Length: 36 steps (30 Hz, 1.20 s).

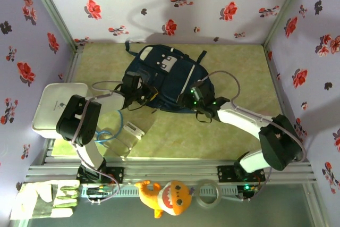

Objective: Pack books, pencil case, and school supplies into a backpack

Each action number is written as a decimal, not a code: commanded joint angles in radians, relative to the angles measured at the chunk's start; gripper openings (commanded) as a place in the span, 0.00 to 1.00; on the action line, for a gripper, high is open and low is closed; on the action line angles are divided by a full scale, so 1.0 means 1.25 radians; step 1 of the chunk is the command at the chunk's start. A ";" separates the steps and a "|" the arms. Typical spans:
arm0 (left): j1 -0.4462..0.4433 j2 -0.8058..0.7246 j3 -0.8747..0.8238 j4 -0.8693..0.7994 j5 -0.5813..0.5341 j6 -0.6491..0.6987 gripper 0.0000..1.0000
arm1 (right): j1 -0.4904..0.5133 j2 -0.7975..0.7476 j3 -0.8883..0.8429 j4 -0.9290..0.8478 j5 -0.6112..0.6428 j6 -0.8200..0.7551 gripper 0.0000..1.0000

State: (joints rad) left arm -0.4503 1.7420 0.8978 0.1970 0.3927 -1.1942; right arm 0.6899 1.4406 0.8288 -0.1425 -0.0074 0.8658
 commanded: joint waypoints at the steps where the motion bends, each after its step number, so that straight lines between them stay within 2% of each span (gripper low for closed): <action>1: -0.014 -0.026 -0.003 0.083 0.005 -0.037 0.06 | 0.027 0.025 -0.027 0.037 0.009 0.040 0.67; 7: -0.032 -0.070 0.006 0.081 -0.002 -0.056 0.00 | 0.022 0.044 -0.054 0.051 0.079 -0.018 0.66; 14: -0.056 -0.083 0.026 0.073 -0.002 -0.062 0.00 | -0.047 0.091 -0.003 0.024 0.114 -0.105 0.63; 17: -0.065 -0.077 0.037 0.074 -0.002 -0.061 0.00 | -0.047 0.076 0.023 -0.031 0.139 -0.125 0.63; 24: -0.088 -0.060 0.077 0.060 -0.003 -0.025 0.00 | 0.039 -0.017 -0.036 -0.084 0.174 -0.061 0.63; 29: -0.099 -0.043 0.091 0.061 -0.002 -0.020 0.00 | 0.112 -0.018 -0.017 -0.089 0.186 -0.034 0.60; 36: -0.103 -0.055 0.094 0.058 -0.001 -0.022 0.00 | 0.177 0.119 0.085 -0.015 0.168 -0.083 0.39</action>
State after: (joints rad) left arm -0.5579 1.6848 0.9680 0.2134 0.3511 -1.2537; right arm 0.8860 1.5311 0.8730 -0.2096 0.1848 0.7856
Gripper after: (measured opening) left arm 0.094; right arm 0.403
